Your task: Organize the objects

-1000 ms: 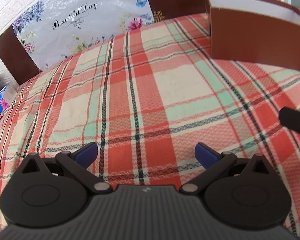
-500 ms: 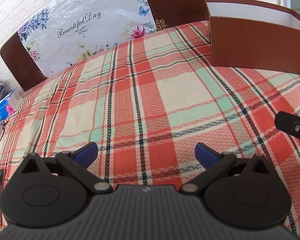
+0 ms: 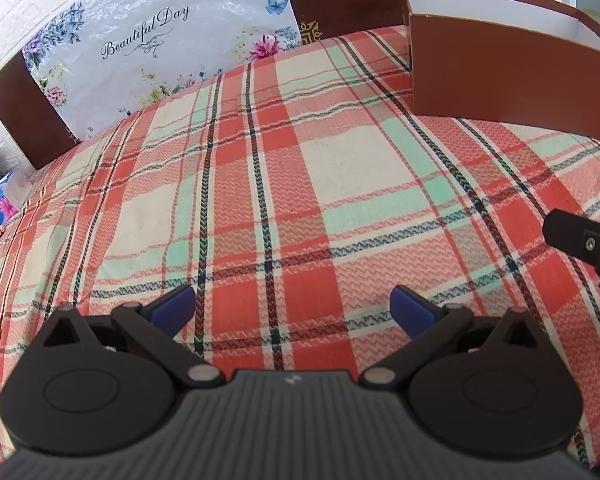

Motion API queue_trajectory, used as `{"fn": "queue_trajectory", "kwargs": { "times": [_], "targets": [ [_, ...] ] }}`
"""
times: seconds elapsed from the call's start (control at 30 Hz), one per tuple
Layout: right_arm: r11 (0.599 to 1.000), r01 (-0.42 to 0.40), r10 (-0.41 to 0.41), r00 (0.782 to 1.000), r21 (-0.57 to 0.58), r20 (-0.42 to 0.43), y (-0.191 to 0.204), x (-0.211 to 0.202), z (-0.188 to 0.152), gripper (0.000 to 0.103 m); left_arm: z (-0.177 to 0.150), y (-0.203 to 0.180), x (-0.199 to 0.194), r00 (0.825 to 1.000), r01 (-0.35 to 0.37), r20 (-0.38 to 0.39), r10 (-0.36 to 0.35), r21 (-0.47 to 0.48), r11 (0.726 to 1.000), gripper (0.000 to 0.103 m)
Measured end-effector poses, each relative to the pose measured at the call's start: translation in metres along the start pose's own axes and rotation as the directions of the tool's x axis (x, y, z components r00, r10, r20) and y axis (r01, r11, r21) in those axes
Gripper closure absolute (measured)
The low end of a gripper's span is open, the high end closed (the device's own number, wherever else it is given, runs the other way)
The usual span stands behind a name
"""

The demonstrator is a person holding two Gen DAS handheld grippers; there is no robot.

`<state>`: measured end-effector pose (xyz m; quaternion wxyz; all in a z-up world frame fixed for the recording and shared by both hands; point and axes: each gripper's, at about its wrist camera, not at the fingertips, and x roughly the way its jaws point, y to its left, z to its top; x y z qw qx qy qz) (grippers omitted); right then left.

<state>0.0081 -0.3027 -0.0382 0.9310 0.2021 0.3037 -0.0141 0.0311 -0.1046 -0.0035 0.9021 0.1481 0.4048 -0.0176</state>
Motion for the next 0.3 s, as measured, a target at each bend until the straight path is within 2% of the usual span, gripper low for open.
{"fn": "queue_trajectory", "kwargs": {
  "times": [0.2, 0.3],
  "targets": [
    [1.000, 0.004, -0.004, 1.000, -0.007, 0.000, 0.0007, 0.0014, -0.0015, 0.004, -0.0008, 0.0010, 0.0009, 1.000, 0.007, -0.001, -0.007, -0.002, 1.000, 0.000],
    [1.000, 0.014, -0.014, 1.000, -0.020, 0.007, 0.0047, 0.0003, -0.0030, 0.004, -0.0010, 0.0025, -0.0009, 0.999, 0.044, 0.007, -0.044, -0.012, 0.999, 0.000]
  ]
}}
